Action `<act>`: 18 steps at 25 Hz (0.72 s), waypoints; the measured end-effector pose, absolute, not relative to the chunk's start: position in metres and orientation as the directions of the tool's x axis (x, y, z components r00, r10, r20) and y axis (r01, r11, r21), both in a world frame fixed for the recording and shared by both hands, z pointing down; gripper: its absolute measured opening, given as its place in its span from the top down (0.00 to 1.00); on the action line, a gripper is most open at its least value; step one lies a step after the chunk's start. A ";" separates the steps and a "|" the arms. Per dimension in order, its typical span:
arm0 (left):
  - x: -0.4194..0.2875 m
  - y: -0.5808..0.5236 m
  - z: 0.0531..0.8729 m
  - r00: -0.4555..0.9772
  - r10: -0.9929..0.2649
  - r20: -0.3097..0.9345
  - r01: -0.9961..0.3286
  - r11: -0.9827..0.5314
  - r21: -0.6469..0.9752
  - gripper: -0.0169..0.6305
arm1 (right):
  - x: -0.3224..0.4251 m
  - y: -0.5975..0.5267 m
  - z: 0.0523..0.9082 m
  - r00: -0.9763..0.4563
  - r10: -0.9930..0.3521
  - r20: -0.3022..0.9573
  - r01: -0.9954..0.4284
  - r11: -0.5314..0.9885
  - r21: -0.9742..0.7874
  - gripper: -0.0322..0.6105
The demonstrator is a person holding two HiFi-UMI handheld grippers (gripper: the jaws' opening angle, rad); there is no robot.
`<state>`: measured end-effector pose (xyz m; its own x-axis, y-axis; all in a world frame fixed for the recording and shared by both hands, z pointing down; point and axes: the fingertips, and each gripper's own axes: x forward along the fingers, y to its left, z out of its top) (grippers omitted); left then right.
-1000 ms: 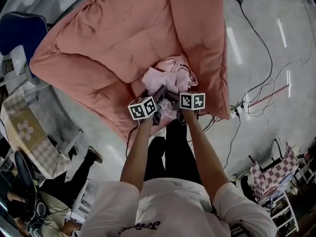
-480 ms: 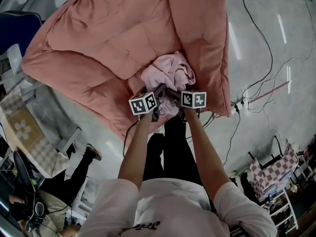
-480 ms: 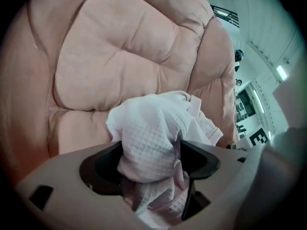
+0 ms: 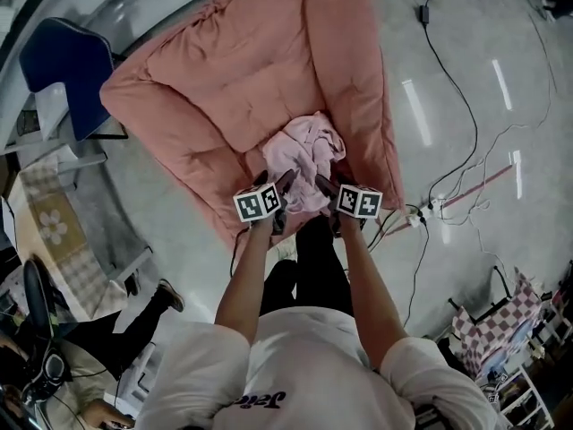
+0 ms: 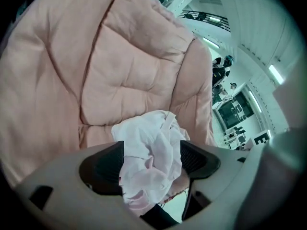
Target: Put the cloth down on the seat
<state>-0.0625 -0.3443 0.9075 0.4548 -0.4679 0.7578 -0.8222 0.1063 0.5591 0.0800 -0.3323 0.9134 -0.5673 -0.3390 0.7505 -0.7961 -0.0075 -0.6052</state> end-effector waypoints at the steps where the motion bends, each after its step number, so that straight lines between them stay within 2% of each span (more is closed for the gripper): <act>1: -0.063 -0.341 0.896 0.458 -0.478 0.750 -0.822 0.094 0.562 0.42 | 0.078 -0.333 0.899 -0.565 -0.359 0.743 -0.800 0.017 -0.600 0.44; 6: -0.065 -0.332 0.820 0.464 -0.572 0.676 -0.828 -0.009 0.560 0.42 | 0.065 -0.336 0.821 -0.536 -0.462 0.706 -0.838 0.189 -0.513 0.44; 12: -0.074 -0.320 0.718 0.435 -0.698 0.570 -0.858 -0.129 0.497 0.42 | 0.050 -0.323 0.717 -0.537 -0.593 0.600 -0.843 0.342 -0.416 0.45; 14: -0.079 -0.318 0.686 0.421 -0.736 0.530 -0.874 -0.172 0.455 0.45 | 0.042 -0.321 0.684 -0.543 -0.626 0.560 -0.840 0.398 -0.369 0.52; 18: -0.093 -0.307 0.626 0.388 -0.807 0.445 -0.898 -0.222 0.381 0.56 | 0.023 -0.314 0.619 -0.556 -0.687 0.468 -0.830 0.478 -0.287 0.63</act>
